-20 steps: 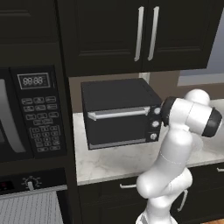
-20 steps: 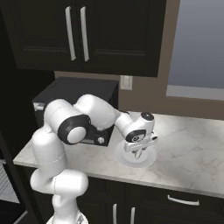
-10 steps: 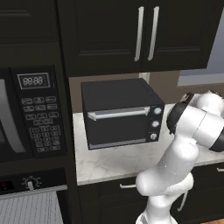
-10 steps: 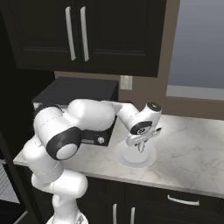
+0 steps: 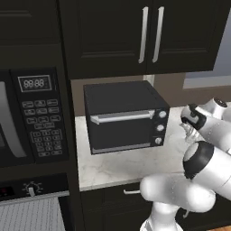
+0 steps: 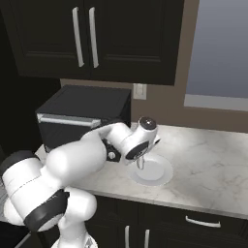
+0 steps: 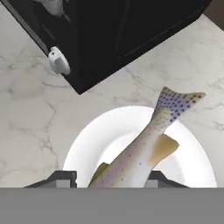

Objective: Place the fish on the rack of the oven, and slide the rack back inside. Close the oven door.

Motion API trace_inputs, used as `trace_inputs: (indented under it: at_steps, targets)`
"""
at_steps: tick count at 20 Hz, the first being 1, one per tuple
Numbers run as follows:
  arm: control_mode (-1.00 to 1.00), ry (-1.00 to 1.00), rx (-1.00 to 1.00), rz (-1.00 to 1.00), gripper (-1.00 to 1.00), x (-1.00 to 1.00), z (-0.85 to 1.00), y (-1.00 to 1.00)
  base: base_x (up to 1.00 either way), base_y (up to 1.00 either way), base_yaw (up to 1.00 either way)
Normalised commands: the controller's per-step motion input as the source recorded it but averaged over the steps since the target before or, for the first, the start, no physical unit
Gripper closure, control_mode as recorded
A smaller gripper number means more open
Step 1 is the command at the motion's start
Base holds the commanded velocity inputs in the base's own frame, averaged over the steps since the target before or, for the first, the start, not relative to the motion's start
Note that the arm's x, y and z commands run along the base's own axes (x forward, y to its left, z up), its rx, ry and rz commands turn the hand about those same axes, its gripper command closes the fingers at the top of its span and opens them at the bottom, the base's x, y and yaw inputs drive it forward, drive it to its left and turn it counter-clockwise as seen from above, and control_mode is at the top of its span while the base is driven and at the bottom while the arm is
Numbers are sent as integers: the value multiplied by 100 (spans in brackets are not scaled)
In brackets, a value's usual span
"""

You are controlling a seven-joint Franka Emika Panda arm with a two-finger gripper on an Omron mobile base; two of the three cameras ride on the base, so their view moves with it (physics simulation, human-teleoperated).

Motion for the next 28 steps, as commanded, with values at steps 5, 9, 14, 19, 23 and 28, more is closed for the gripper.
trace_inputs:
  at_steps: [5,9,14,19,23,28]
  targets:
    - [-100,-14,-9,14,100,-24,9,84,0,0,0]
    - [-100,-9,-7,17,100,-5,22,74,0,0,0]
    - [100,-3,-4,10,100,-5,8,39,-12,13,9]
    - [100,0,0,0,100,0,0,0,-44,32,36]
    - [100,0,0,0,100,0,0,0,-51,15,55]
    - [100,0,0,0,100,0,0,0,-51,0,65]
